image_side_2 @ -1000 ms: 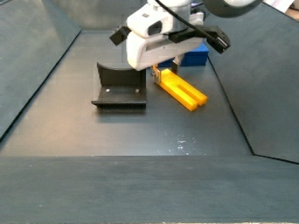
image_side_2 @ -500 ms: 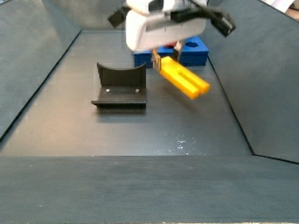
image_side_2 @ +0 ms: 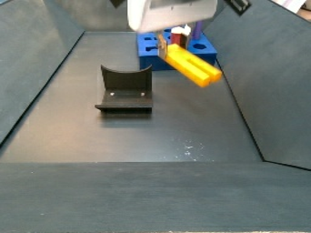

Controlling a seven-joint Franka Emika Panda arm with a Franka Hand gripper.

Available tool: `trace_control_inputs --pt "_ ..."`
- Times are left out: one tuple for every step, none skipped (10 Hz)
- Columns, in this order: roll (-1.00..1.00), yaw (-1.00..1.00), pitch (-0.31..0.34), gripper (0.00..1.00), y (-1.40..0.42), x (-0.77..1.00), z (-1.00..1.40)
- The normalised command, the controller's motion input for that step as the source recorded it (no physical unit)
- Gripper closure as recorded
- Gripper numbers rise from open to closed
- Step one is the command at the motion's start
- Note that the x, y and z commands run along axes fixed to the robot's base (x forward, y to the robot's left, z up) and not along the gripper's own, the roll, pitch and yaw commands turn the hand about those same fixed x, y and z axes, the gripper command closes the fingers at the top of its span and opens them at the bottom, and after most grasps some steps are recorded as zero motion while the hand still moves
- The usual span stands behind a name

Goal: Pick up the double-square object. Move up. Place the double-square object on the fixture. Regrasp the double-square object. Move to above the board. Insert the double-square object.
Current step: Place the double-square object on the fixture.

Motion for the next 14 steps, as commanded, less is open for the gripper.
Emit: trace_control_inputs --pt "-0.09 0.02 0.025 1.00 0.00 -0.03 1.00" --pt "-0.10 0.02 0.029 1.00 0.00 -0.03 1.00" --pt "-0.11 0.00 0.032 1.00 0.00 -0.03 0.89" --pt "-0.12 -0.01 0.038 1.00 0.00 -0.03 0.75" --pt "-0.12 -0.02 0.048 1.00 0.01 -0.02 0.56" --pt "-0.13 -0.02 0.055 1.00 0.00 -0.01 0.42" --pt "-0.14 -0.03 0.063 1.00 0.00 0.00 0.28" --pt "0.16 -1.00 0.063 1.00 0.19 1.00 -0.16" --pt "0.17 -1.00 0.070 1.00 0.19 1.00 -0.22" --pt "0.19 -1.00 0.076 1.00 0.16 1.00 -0.20" --pt "0.21 -1.00 0.091 1.00 0.12 1.00 -0.14" --pt "0.22 -1.00 0.111 1.00 0.11 1.00 -0.13" --pt "0.22 -1.00 0.142 1.00 0.09 1.00 -0.11" --pt "0.20 -0.86 0.180 1.00 0.07 1.00 -0.08"
